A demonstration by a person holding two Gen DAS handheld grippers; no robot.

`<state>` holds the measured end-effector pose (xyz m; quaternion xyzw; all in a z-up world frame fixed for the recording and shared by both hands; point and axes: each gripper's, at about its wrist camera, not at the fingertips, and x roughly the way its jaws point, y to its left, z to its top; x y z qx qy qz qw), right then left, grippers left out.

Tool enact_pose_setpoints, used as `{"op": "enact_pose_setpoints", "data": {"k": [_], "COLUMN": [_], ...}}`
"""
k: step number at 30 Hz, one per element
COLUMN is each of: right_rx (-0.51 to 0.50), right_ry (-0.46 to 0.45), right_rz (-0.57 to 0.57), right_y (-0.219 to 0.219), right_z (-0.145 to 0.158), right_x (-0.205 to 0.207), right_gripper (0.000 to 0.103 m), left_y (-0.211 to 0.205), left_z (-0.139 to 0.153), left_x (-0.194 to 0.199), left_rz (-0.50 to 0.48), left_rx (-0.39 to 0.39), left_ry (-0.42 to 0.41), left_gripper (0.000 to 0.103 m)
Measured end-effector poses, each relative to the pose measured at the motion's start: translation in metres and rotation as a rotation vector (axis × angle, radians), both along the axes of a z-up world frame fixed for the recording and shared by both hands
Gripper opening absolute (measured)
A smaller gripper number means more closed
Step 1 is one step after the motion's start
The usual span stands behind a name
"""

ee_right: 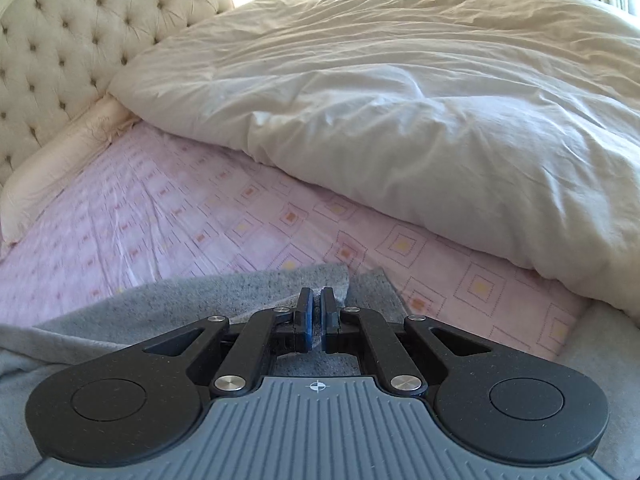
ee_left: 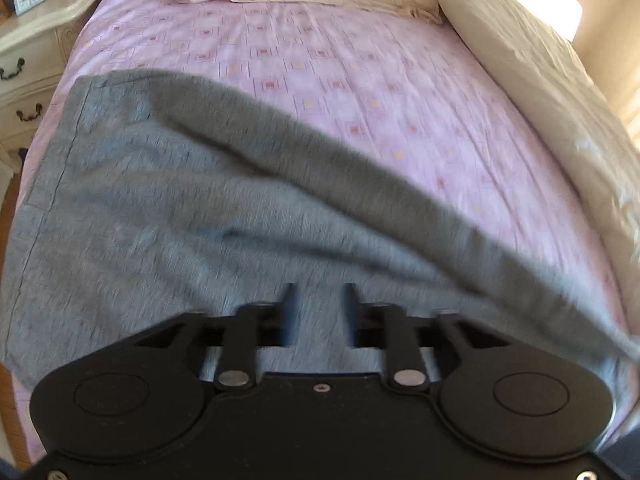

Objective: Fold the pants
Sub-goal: 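Carry the cuff toward the waistband with the right tool and lay it down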

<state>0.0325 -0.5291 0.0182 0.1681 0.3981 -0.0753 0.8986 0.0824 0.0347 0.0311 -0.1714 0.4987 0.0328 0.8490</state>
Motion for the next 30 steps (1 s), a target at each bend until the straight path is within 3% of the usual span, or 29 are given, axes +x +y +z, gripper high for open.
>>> {"op": "enact_pose_setpoints", "data": {"k": [7,14,22,23,24,26,30], "right_rx": [-0.006,0.011,0.020,0.019,0.018,0.009,0.008], "right_ry": [0.025,0.046,0.062,0.062,0.061,0.055,0.001], "right_rz": [0.007,0.008,0.016,0.020,0.024,0.032,0.050], "right_y": [-0.001,-0.004,-0.004,-0.004,-0.003,-0.002,-0.001], "right_z": [-0.011,-0.021,-0.026,-0.025,-0.023,-0.017,0.006], "right_x": [-0.002,-0.002,-0.001,0.000,0.001,0.004,0.020], "right_gripper": [0.004,0.004,0.004,0.004,0.004,0.004,0.004], "left_y": [0.010,0.012,0.016,0.017,0.018,0.021,0.029], "left_z": [0.016,-0.007,-0.053,-0.057,-0.058,-0.052,-0.016], "left_x": [0.070,0.120,0.142,0.142,0.141,0.137,0.118], "left_rz": [0.067,0.101,0.131,0.142,0.160,0.175,0.182], "left_rx": [-0.018,0.010,0.037,0.029,0.046,0.038,-0.039], "left_ry": [-0.002,0.130,0.296,0.303,0.308,0.281,0.159], "left_gripper": [0.063,0.064,0.062,0.052,0.033,0.012,0.007]}}
